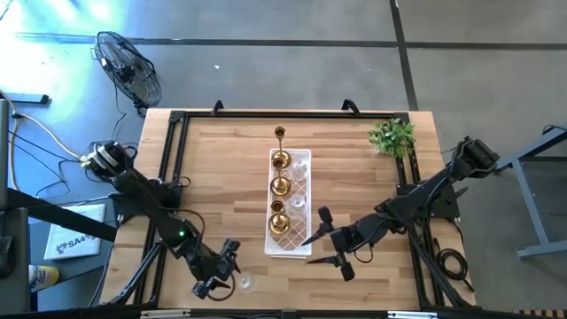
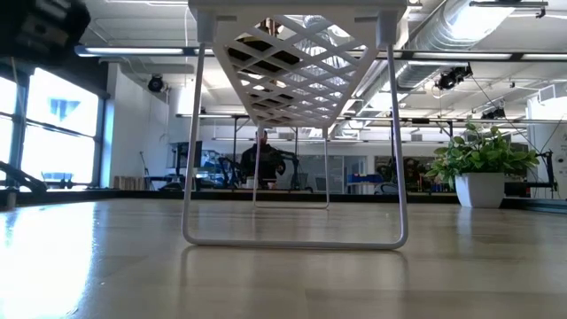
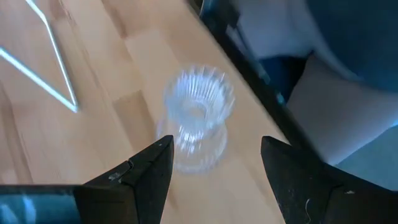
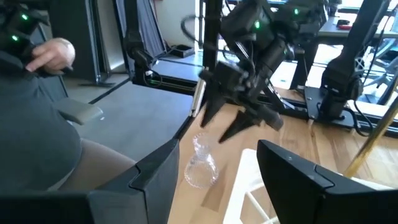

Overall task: Pick & Place candle stick holders
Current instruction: Put the transparent candle holder on the shelf aligned with the other transparent candle holders

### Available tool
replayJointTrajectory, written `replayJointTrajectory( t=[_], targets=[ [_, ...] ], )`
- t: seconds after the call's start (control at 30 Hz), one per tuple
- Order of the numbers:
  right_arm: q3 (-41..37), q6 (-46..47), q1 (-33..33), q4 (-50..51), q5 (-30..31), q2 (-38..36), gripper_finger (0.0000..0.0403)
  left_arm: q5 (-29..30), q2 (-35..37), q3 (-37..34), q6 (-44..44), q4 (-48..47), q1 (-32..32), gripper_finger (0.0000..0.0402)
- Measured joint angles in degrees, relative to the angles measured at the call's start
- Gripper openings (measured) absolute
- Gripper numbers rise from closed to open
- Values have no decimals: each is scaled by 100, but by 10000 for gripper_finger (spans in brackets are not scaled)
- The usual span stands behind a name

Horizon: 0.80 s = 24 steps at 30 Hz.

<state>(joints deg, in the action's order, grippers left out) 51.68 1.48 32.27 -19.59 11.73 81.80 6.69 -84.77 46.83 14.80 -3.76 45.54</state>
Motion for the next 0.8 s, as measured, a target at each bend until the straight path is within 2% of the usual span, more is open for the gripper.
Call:
replayJointTrajectory(
  t=[0.5,0.8],
  targets=[
    [0,2,2,-2,-208,0,209,42,-620,-2,-143,921,-14,238],
    [0,2,2,6,-407,0,209,357,-743,-2,-253,1462,-17,238]
  ],
)
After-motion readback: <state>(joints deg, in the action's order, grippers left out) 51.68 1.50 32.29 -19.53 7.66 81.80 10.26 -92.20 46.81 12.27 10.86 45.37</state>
